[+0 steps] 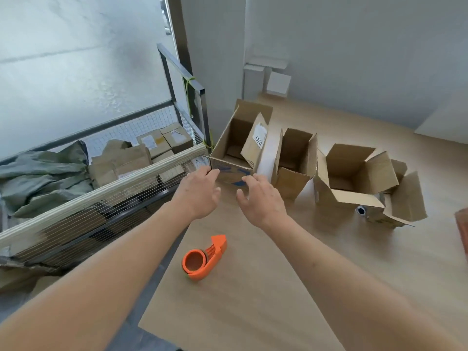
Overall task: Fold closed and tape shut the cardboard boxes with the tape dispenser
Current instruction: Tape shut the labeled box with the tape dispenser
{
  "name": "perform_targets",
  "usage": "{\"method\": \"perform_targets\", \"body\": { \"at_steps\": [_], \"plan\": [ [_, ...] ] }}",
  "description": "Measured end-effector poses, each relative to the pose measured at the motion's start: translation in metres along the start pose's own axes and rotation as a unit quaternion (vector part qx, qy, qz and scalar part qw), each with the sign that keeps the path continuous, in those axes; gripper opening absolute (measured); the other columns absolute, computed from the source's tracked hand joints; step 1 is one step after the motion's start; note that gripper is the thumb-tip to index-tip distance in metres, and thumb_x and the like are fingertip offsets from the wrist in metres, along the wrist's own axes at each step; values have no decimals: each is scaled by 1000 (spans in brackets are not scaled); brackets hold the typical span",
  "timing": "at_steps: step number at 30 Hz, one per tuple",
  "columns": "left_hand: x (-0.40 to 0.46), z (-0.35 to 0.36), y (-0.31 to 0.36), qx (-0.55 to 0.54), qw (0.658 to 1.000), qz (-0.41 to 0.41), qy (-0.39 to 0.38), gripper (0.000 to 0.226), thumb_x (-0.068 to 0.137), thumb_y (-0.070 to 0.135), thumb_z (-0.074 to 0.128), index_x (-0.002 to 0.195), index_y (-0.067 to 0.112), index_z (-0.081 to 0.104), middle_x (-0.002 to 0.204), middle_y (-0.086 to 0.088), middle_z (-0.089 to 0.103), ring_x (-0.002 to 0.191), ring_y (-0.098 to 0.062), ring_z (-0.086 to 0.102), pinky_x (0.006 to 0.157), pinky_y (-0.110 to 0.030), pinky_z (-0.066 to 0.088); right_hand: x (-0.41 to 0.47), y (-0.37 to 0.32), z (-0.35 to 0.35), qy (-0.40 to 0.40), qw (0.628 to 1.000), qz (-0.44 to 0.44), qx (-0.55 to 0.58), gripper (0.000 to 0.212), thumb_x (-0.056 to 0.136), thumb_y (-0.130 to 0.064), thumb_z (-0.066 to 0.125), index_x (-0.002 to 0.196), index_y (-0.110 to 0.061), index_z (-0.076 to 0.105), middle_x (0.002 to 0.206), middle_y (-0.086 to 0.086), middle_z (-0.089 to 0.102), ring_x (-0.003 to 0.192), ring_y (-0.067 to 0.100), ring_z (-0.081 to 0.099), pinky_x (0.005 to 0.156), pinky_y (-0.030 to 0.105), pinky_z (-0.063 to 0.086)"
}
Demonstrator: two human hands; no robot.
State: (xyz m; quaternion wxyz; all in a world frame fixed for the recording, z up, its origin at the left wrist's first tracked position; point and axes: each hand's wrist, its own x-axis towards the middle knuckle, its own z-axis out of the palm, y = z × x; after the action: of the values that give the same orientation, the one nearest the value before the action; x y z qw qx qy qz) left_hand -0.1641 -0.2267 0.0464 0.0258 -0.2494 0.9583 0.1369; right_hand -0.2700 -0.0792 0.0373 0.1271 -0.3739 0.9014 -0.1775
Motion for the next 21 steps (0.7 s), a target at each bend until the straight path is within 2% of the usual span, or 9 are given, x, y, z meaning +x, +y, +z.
{"method": "perform_targets", "body": {
  "at_steps": [3, 5, 8, 11, 14, 18, 21],
  "plan": [
    [40, 9, -23, -31, 1000, 3, 5, 58, 101, 30, 52, 154, 12, 36, 155, -12, 36, 139, -33, 43, 113, -48, 39, 32, -3, 11, -1, 1000, 25, 18, 48, 102, -39, 49, 146, -21, 48, 143, 5, 48, 119, 31, 57, 100, 45, 50],
    [68, 13, -37, -47, 999, 3, 13, 62, 101, 29, 52, 157, 14, 30, 161, -13, 28, 145, -32, 35, 117, -48, 36, 54, -6, 18, 22, 999, 39, 23, 52, 101, -36, 53, 150, -22, 44, 146, 4, 46, 121, 30, 57, 101, 44, 51],
    [107, 21, -58, -58, 998, 7, 10, 68, 101, 29, 52, 161, 20, 22, 165, -15, 18, 150, -34, 26, 119, -50, 33, 86, -10, 29, 62, 995, 73, 10, 51, 98, -32, 58, 147, -20, 47, 143, 5, 49, 118, 28, 57, 98, 42, 52],
    [134, 29, -75, -74, 996, 52, -6, 68, 100, 28, 53, 160, 32, 22, 163, -17, 20, 146, -36, 31, 114, -50, 39, 110, -14, 43, 72, 991, 114, -13, 30, 97, -24, 60, 126, -22, 65, 127, 3, 54, 105, 28, 60, 90, 40, 52],
    [145, 38, -89, -88, 991, 99, -23, 64, 98, 25, 55, 156, 40, 33, 160, -16, 25, 140, -36, 39, 107, -44, 44, 120, -21, 54, 75, 984, 161, -1, 17, 96, -16, 59, 108, -23, 69, 112, 1, 54, 95, 29, 59, 78, 39, 51],
    [150, 34, -103, -88, 990, 108, -39, 52, 96, 23, 54, 148, 23, 51, 160, -11, 30, 138, -33, 44, 106, -47, 47, 120, -38, 64, 71, 988, 138, 20, 6, 97, -18, 62, 100, -20, 67, 104, 3, 53, 91, 29, 57, 77, 42, 52],
    [142, 30, -110, -74, 990, 117, -32, 47, 96, 23, 54, 141, 13, 57, 156, -3, 39, 130, -28, 52, 102, -45, 50, 115, -51, 71, 59, 992, 110, 28, 3, 98, -19, 62, 95, -20, 61, 101, 2, 51, 88, 28, 56, 71, 37, 47]
  ]
}}
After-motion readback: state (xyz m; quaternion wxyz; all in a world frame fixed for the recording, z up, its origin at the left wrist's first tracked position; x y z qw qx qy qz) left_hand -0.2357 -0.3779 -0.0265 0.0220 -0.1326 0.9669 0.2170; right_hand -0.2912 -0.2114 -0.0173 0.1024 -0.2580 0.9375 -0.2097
